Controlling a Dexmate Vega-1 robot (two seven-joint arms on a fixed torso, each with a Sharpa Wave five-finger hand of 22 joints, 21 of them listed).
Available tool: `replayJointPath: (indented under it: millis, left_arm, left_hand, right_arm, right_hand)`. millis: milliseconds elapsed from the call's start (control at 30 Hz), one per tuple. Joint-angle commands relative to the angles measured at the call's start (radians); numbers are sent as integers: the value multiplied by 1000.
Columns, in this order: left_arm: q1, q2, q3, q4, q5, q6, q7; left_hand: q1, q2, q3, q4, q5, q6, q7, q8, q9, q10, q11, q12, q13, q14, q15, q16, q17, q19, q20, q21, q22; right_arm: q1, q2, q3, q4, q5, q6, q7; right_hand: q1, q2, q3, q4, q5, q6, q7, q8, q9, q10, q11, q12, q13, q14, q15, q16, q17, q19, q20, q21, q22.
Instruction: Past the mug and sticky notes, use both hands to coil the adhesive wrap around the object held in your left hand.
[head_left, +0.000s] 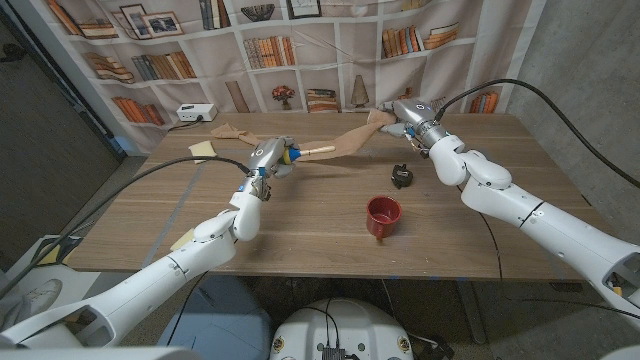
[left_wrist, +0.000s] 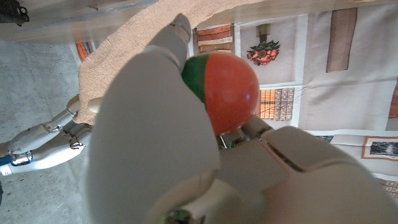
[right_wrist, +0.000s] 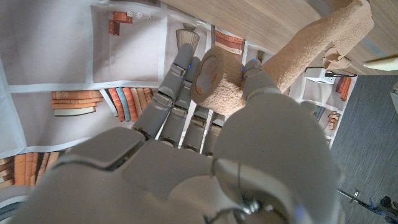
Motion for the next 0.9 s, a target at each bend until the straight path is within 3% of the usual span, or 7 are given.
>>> replayJointPath:
  millis: [33,333,533,900]
  left_arm:
    - [-34,-4,26,8,11,-14,-61]
    - [-51,-4,45,6,14,0,-128]
    - [-72,-18,65,27,18,-6,-156]
    - [-77,-31,49,40,-32,4,-172]
  left_hand:
    - [157,163,-2,0,-1,19,4,-3,-4,11,-1,-2,0,14,-5,1,-1,6,-4,-4,3]
    - [159,162,-2,-1,-2,16,2,-4,-2,11,-2,-2,1,15,-9,-2,-3,7,-3,-4,3]
    - [158,163,-2,0,-3,16,0,-4,-2,11,-3,-3,1,17,-7,-3,-4,7,-3,-4,3]
    - [159,163,-1,0,-4,19,2,-6,-7,12,-3,-3,2,18,-6,-5,-6,7,-3,-4,3]
  right_arm:
    - [-27,-13,41,-86,-14,28,3]
    - [-68,-26,85,-165,-12,104,-37]
    - [-91,-24,113,-205,-9,162,-63]
    - [-146,-57,172,-259,53,211,8]
  right_hand:
    - [65,74,44,6,0,7,-3,-5,5,56,-57,0,4,64,-222,-4,3,-1,-62,11,2]
    - [65,69,41,5,-3,12,-4,-6,5,58,-60,-2,3,66,-223,-9,10,-6,-61,20,4]
    - [68,71,36,7,-6,56,-4,3,6,108,-68,20,8,99,-223,-3,34,-6,-61,47,9]
    - [76,71,35,4,-5,102,-11,11,8,153,-80,49,24,123,-222,-5,59,-12,-61,76,15]
